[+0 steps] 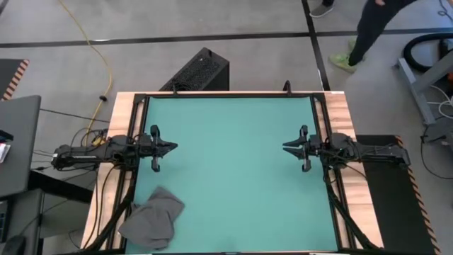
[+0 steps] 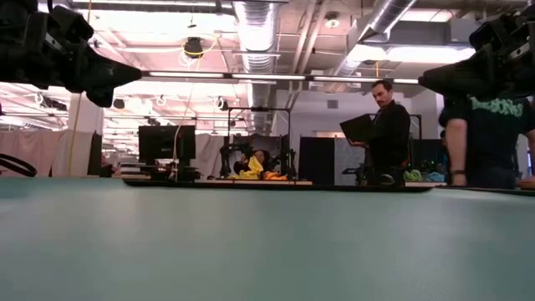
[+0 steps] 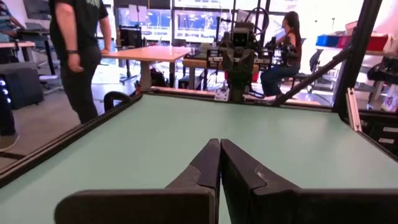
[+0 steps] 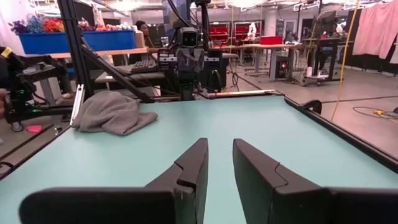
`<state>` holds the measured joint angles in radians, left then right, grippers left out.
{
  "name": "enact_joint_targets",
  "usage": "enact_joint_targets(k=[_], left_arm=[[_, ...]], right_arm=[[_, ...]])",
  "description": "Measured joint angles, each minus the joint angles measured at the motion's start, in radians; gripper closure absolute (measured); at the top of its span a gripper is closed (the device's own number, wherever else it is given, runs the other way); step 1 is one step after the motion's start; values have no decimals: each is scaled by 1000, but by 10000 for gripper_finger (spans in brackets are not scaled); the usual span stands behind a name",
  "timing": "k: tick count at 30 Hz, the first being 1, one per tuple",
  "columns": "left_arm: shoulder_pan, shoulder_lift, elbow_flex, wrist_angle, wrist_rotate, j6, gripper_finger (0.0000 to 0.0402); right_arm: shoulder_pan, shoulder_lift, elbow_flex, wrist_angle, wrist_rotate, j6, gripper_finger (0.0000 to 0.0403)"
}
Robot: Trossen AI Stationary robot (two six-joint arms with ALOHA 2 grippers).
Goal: Roll towel into tight, uniform cylinder
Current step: Prepare the gray towel
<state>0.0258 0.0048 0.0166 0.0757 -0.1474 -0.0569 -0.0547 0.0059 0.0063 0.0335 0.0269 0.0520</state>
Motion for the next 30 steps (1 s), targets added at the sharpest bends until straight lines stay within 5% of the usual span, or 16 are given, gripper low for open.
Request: enact_joint_targets(k=[11,30], left_arm=[[-1,3,0,-21,1,-184,401],[-1,2,0,-17,-48,-195,401]], right_arm=[[3,0,0,6,0,27,300],[2,0,0,6,0,30,300]])
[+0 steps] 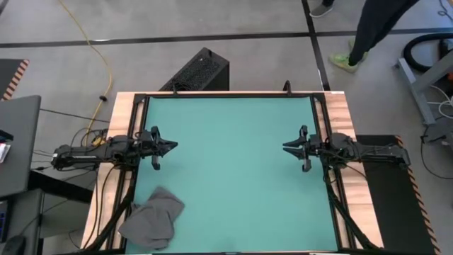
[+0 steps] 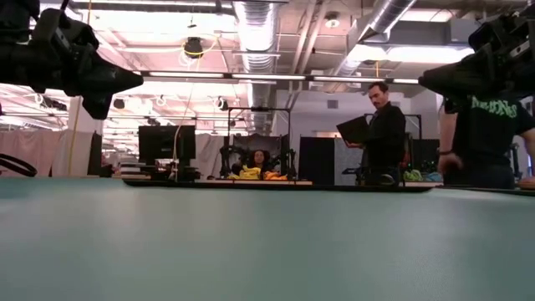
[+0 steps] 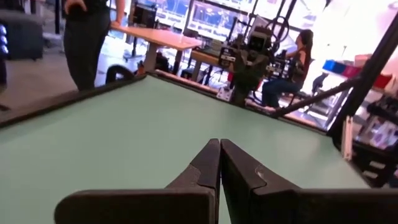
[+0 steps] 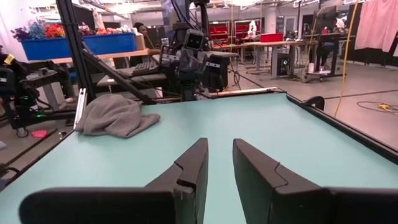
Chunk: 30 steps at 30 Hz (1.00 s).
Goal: Roll towel into tight, uniform cylinder
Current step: Prepare the gray towel
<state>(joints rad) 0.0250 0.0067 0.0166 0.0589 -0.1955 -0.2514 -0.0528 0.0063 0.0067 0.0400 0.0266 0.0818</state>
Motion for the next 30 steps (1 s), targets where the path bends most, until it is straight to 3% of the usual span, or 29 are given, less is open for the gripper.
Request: enact_joint_targets(k=[6,10,16,21,30], left_arm=[[0,0,0,52,-16,18,401],[0,0,16,49,-24,6,401],[0,49,165,-116,45,-8,401],[-8,206,349,-365,117,-54,401],[-153,662,548,-626,401,-188,401]], right_arm=[[-2,0,82,210,25,54,300],[20,16,205,150,5,-3,300],[48,178,332,96,24,-39,300],[44,325,381,76,25,-50,300],[44,484,402,77,62,-64,300]])
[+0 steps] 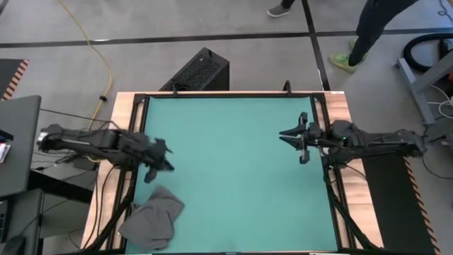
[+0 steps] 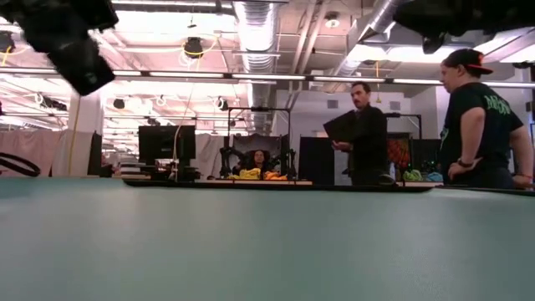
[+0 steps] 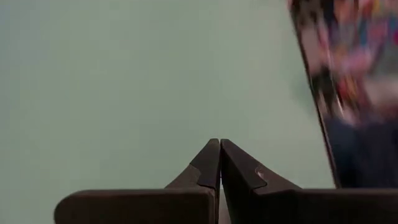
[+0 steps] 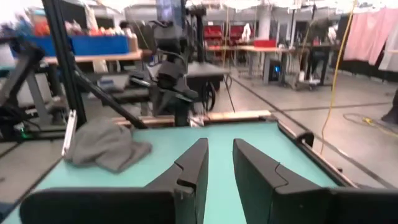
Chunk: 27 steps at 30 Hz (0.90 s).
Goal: Roll towel into tight, uniform cylinder
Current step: Prepare the gray towel
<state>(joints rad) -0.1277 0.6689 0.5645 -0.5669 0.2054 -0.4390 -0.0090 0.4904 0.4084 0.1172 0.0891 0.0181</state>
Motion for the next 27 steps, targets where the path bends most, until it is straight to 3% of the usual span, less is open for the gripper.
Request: enact_joint_targets(k=[4,9,20,27], left_arm=[[-126,197,78,-153,76,-132,401],[-307,382,216,-317,50,-220,401],[-538,557,245,-299,31,-491,401],[-579,702,244,-241,61,-552,402]], right_arm=[[0,30,0,0,0,0,301],[0,55,0,1,0,0,301],[1,67,0,3,-1,0,302],[3,66,2,3,-9,5,302]])
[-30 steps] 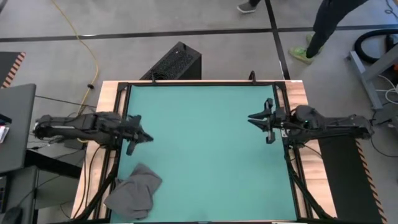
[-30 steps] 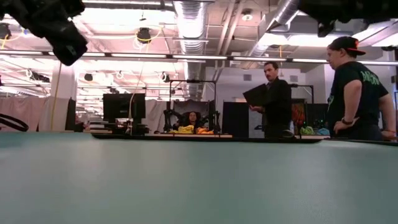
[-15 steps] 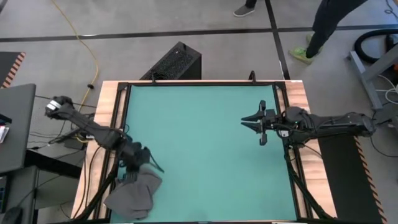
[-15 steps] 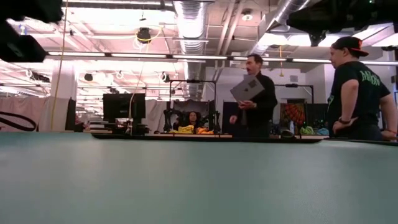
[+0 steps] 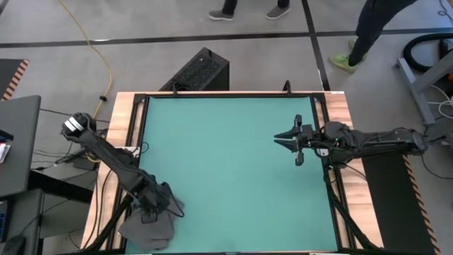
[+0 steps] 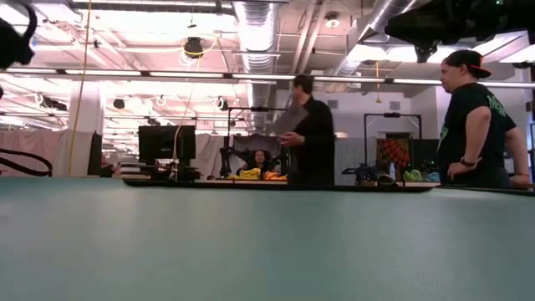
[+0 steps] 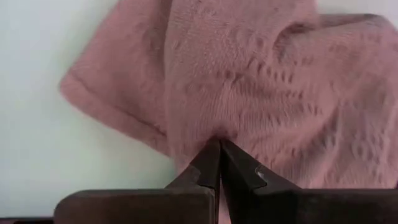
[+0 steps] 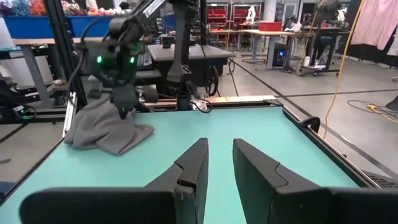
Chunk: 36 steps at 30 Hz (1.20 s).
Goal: Roll towel into tight, uniform cylinder
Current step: Prepare the gray towel
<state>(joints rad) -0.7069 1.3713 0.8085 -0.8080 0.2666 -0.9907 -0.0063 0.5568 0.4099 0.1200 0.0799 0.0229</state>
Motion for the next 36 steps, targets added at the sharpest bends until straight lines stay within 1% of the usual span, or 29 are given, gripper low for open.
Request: enact_joint_targets(k=[3,6,9,12,16,18,22,24,25,28,30,32,33,36], left_arm=[[0,76,0,61,23,34,402],[40,145,-1,128,-16,124,402],[116,202,-1,222,-60,236,402],[196,232,1,315,-82,370,402],[336,248,1,480,-208,571,402],[413,250,-3,576,-243,654,402],[570,250,-3,836,-228,793,402],[631,250,-2,947,-180,807,402],[655,245,5,974,-138,798,402],[687,206,50,967,-17,778,402],[685,157,86,899,16,782,401],[678,106,131,788,14,804,402],[672,80,148,725,0,814,401],[649,3,193,577,-65,814,401]], right_arm=[[0,-2,0,0,-3,6,302],[0,-2,0,0,-3,6,302],[0,-2,0,0,-3,9,302],[0,-2,0,0,-3,42,302],[0,12,0,0,-5,86,302],[0,29,0,0,-5,113,302],[18,83,0,0,-5,163,302],[34,125,0,0,-5,164,302],[43,149,0,1,-5,165,302],[62,260,0,30,22,221,300],[68,350,0,81,27,261,297],[69,451,4,142,27,274,291],[69,500,10,161,27,276,288],[72,649,85,200,16,272,285]])
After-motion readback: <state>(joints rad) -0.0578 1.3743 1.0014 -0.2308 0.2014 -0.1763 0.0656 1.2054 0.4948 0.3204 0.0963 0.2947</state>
